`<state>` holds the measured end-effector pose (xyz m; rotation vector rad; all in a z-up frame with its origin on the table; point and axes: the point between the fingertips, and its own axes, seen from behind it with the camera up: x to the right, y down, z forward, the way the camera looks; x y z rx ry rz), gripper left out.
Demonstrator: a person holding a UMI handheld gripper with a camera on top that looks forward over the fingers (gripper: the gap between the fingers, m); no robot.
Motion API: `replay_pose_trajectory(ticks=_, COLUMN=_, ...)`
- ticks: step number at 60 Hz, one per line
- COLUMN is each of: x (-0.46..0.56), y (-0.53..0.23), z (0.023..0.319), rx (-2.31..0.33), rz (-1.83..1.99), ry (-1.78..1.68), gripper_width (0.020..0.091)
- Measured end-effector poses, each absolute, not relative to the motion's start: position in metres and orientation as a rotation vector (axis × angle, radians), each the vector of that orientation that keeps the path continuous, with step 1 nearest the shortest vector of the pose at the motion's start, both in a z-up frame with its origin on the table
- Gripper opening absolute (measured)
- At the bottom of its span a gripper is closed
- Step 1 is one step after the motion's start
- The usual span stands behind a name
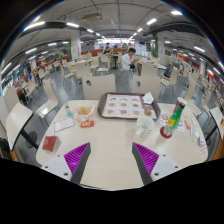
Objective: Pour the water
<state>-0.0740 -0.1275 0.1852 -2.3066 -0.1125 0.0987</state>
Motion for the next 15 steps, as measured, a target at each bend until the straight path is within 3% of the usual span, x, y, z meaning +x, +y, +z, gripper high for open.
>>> replay_pose_trajectory(ticks=15, x=-0.141, y=-0.149, z=0.182, rx=-2.333, rz=0.073, ry=-0.184, gripper_width=0.0847)
